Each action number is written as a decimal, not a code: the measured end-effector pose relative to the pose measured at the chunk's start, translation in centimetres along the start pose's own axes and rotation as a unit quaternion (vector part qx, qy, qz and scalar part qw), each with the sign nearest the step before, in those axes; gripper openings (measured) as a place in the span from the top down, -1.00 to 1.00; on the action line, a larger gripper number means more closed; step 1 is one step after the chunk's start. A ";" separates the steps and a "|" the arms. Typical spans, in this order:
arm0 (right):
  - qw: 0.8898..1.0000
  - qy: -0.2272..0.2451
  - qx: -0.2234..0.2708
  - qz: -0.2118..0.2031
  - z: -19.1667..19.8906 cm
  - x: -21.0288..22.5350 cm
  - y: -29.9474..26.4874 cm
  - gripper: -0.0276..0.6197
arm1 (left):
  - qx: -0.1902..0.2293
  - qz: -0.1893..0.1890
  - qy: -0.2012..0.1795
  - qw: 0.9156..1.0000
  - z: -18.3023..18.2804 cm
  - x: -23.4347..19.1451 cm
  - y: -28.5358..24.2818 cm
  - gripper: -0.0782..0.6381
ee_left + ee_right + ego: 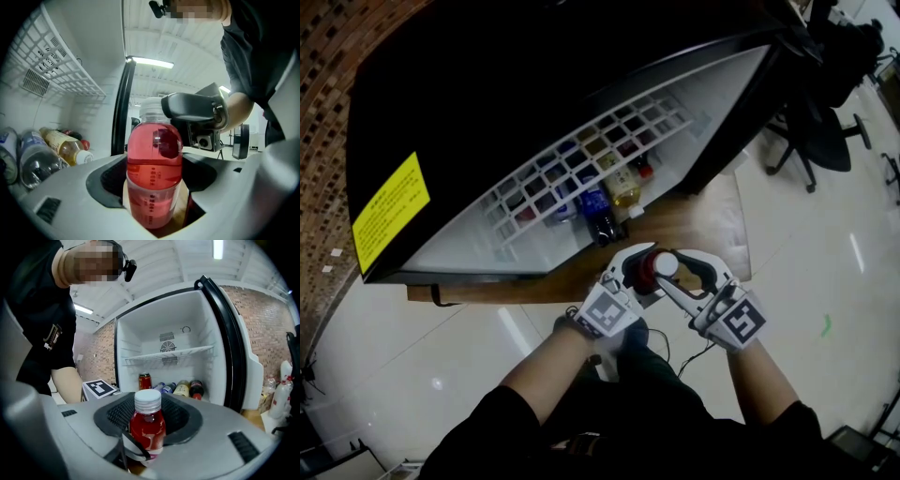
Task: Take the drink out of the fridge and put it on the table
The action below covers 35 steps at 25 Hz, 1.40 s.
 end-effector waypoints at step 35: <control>0.982 -0.132 -0.014 0.134 -3.6 -1.5 9.7 0.90 | -0.002 -0.193 0.203 0.960 -7.9 -3.6 29.7 0.76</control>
Point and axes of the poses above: the fingertips, and each gripper's own axes: y backward along the fingers, x to its right, z out of its underside, the point moved 1 cm from there along y, backward along the fingers, and after that the axes turned 4 degrees about y, right-handed, at the moved point
